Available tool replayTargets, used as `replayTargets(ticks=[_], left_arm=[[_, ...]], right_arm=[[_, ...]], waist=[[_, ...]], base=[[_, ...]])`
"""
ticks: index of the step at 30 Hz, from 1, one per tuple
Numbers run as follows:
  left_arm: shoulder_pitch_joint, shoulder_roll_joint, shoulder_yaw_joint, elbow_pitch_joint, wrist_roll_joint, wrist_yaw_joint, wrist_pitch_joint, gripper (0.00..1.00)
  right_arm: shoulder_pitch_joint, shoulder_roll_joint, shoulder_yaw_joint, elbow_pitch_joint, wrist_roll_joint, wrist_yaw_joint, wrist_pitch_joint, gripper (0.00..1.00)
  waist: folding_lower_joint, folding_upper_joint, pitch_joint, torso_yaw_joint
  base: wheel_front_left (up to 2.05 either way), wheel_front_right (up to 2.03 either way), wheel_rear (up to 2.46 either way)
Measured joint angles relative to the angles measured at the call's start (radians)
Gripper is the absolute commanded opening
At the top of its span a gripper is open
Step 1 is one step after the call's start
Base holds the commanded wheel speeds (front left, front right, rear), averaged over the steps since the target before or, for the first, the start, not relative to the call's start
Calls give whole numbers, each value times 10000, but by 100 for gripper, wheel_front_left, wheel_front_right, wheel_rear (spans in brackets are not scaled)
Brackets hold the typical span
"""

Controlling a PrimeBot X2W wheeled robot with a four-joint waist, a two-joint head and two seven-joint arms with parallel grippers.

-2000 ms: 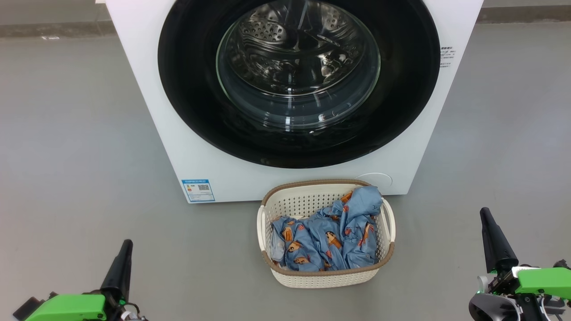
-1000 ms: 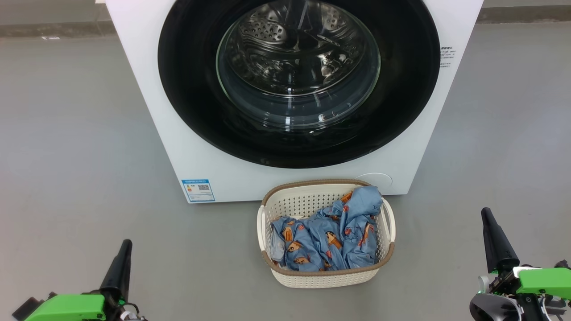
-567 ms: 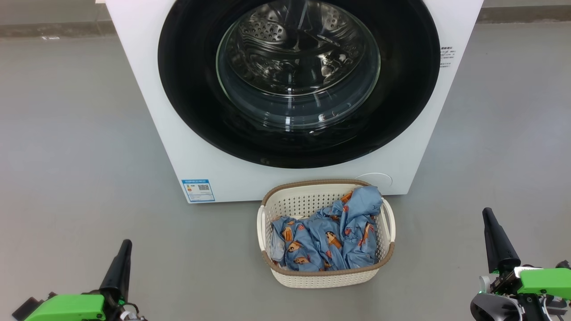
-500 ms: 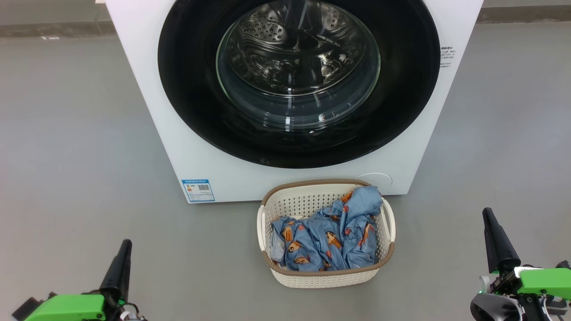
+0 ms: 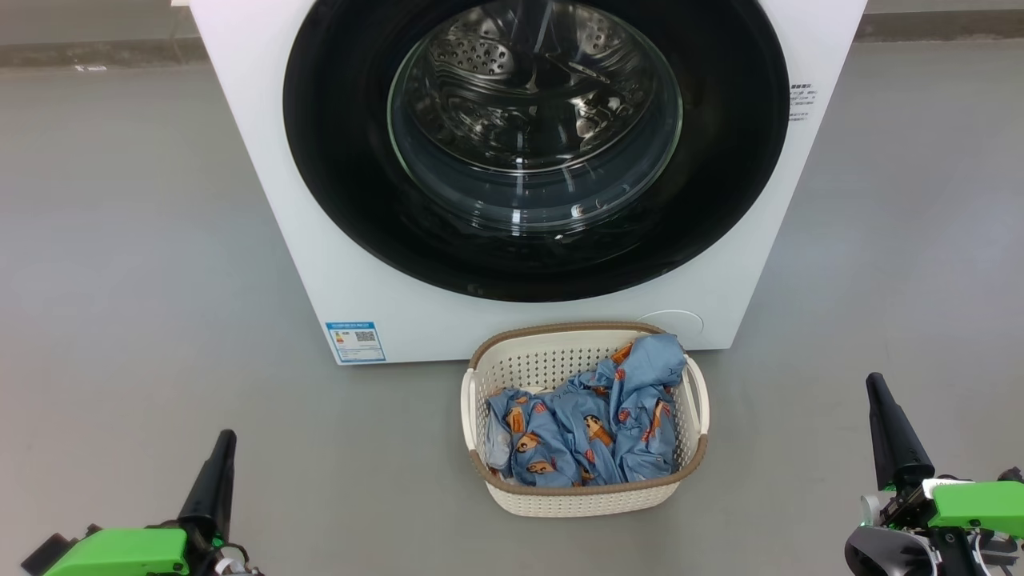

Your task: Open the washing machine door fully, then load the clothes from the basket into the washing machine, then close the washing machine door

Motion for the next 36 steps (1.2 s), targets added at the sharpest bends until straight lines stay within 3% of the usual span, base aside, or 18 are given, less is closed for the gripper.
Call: replayTargets(ticks=[36], left_arm=[[0,-17,17,0,2,0,8,0]], right_arm=[[0,10,-19,2,-10,0,12,0]], waist=[[0,0,0,0]], base=[[0,0,0]])
